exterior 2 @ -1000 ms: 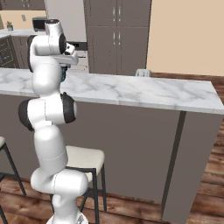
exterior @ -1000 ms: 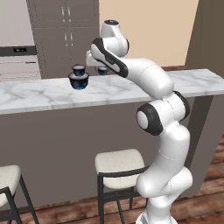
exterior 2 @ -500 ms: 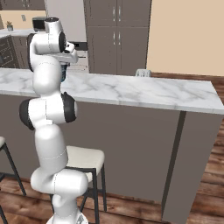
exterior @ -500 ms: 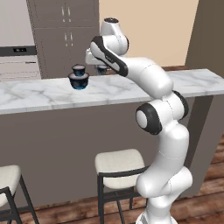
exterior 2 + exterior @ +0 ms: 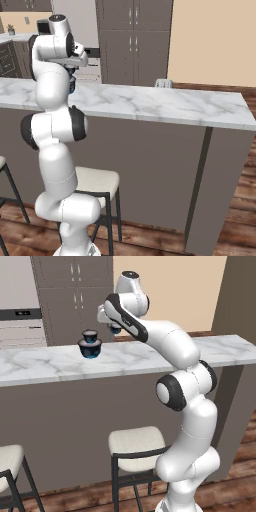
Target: Stack the yogurt containers by placing the smaller containers on top of the larger containers.
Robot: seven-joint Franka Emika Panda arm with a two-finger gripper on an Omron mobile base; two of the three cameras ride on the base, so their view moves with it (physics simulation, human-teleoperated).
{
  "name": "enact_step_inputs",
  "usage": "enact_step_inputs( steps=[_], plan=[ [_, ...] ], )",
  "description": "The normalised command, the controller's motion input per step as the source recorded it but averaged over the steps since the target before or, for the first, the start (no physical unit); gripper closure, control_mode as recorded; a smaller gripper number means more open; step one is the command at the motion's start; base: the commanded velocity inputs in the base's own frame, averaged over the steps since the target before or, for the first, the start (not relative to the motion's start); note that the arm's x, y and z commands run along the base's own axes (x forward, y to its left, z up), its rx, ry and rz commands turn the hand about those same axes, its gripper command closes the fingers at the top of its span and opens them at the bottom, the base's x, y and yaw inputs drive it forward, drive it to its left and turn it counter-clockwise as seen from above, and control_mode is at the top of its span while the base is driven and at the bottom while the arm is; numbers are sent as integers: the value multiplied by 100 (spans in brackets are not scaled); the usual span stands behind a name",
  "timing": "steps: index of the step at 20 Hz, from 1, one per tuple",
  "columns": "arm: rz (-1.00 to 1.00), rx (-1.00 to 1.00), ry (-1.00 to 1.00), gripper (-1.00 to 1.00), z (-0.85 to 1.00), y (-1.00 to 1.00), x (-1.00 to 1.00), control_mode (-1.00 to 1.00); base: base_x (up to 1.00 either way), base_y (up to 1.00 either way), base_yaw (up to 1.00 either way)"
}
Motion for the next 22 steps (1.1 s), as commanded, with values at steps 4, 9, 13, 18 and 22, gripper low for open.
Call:
enact_step_inputs(
  steps=[4, 9, 13, 18, 22],
  plan=[
    [0, 0, -4, 100, 0, 12, 0, -100, 0, 0, 0],
    [0, 0, -2, 100, 0, 25, 0, -100, 0, 0, 0],
    [0, 1, 0, 100, 0, 19, 3, -100, 0, 0, 0],
    [2, 3, 0, 100, 0, 13, 13, -100, 0, 0, 0],
    [4, 4, 0, 100, 0, 11, 29, -100, 0, 0, 0]
  ],
)
